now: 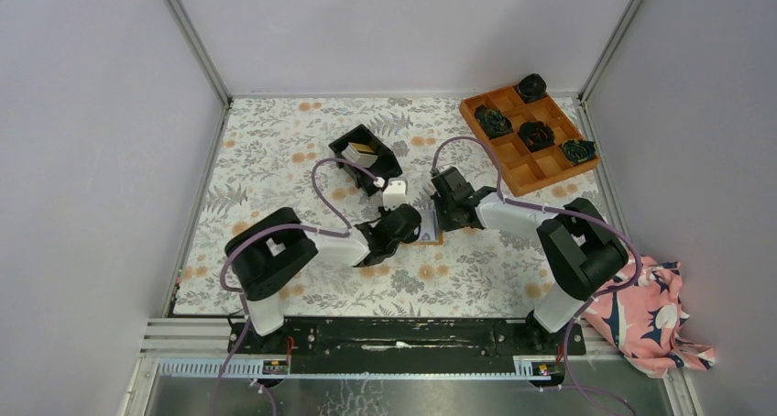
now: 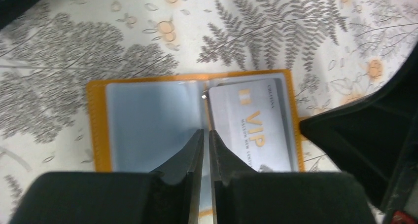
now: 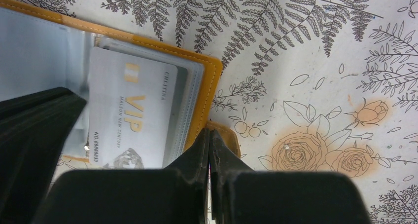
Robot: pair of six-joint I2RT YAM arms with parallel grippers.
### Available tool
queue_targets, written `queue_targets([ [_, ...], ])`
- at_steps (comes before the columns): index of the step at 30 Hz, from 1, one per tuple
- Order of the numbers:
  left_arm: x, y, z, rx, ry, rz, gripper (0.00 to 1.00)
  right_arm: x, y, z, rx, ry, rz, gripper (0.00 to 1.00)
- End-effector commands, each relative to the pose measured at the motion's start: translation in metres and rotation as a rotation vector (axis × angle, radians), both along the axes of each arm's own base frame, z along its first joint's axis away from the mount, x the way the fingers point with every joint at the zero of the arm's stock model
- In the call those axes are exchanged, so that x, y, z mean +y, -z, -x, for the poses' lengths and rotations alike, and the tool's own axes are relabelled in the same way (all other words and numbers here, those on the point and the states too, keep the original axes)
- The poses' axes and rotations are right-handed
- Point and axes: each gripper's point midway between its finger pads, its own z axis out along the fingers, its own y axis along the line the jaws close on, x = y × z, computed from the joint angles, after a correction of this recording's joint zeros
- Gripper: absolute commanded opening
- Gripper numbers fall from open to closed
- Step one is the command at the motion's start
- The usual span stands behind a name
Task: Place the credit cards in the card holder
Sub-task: Insert the credit card into the card holder.
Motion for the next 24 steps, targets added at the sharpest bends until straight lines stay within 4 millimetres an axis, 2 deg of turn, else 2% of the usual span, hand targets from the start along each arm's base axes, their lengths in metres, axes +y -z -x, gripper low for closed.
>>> queue_targets([
  [1, 0.022, -0.016, -0.005, -0.067, -0.077, -0.004, 0.16, 0.005, 0.003, -0.004, 0.01, -0.001, -0.019, 0.01],
  [6, 0.028, -0.016, -0.005, -0.077, -0.091, -0.011, 0.2, 0.006, 0.004, -0.004, 0.013, -0.001, -0.023, 0.01],
  [14, 0.013, -0.003, -0.006, -0.047, -0.051, -0.014, 0.2, 0.007, 0.005, -0.003, 0.019, -0.003, -0.026, 0.01],
  [24, -0.006, 0.0, -0.01, -0.028, -0.007, 0.017, 0.2, 0.008, 0.005, -0.002, 0.022, -0.007, -0.033, 0.01],
])
